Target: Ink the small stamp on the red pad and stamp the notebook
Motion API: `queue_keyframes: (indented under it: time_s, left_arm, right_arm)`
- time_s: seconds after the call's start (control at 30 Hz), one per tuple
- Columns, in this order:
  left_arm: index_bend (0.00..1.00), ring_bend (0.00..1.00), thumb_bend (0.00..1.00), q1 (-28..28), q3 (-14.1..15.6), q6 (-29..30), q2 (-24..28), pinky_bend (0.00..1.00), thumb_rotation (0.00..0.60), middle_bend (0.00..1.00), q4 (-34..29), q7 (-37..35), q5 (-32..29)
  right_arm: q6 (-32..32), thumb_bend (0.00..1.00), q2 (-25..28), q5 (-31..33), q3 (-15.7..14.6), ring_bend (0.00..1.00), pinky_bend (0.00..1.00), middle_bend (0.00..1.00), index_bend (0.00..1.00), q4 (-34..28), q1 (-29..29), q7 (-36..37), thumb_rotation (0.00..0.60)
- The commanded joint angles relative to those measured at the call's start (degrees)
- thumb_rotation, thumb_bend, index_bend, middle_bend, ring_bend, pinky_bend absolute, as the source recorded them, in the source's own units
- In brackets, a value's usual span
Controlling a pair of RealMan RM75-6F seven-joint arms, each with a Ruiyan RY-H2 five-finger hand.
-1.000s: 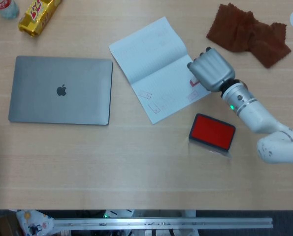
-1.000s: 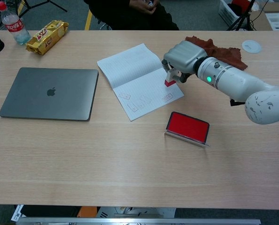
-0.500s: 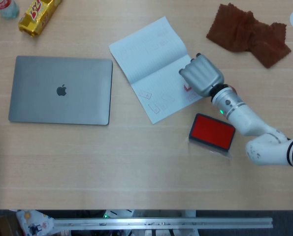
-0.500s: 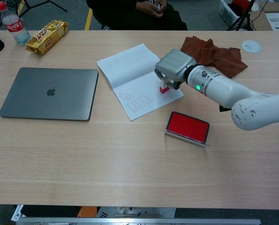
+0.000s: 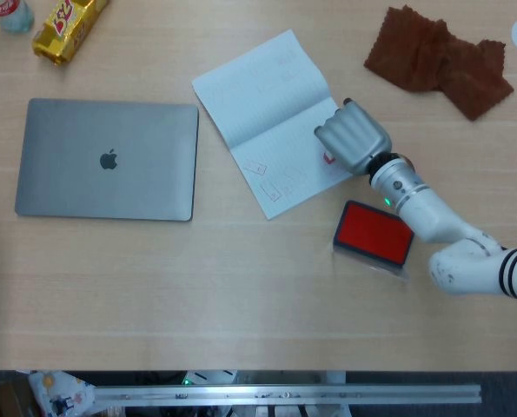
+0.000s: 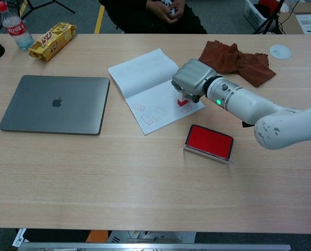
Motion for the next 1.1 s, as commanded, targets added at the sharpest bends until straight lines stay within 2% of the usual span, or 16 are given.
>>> queue_keyframes:
  time_s: [0.03,0.87,1.1]
  left_arm:
    - [0.21,0.27,0.27,0.0,0.0,0.0,0.0,0.26,0.6,0.23,0.0,0.0,0.0]
    - [0.19,0.27,0.27,0.0,0.1,-0.5,-0.1,0.26,0.6,0.23,0.1,0.2,-0.3]
    - [0.18,0.27,0.27,0.1,0.1,-0.5,0.1,0.26,0.6,0.23,0.0,0.0,-0.4]
  right_arm:
    - [0.0,0.49,-0.2,-0.1,0.0,0.53,0.42,0.79,0.99,0.2,0.0,-0.1,0.6]
    - [-0.8,0.49,-1.7,-0.9,0.2,0.54,0.43,0.8,1.0,2.6,-0.4,0.8,0.6]
    - [-0.3,0.49,-0.7,-1.5,0.8,0.54,0.43,0.8,1.0,1.1,-0.8,1.8,0.6]
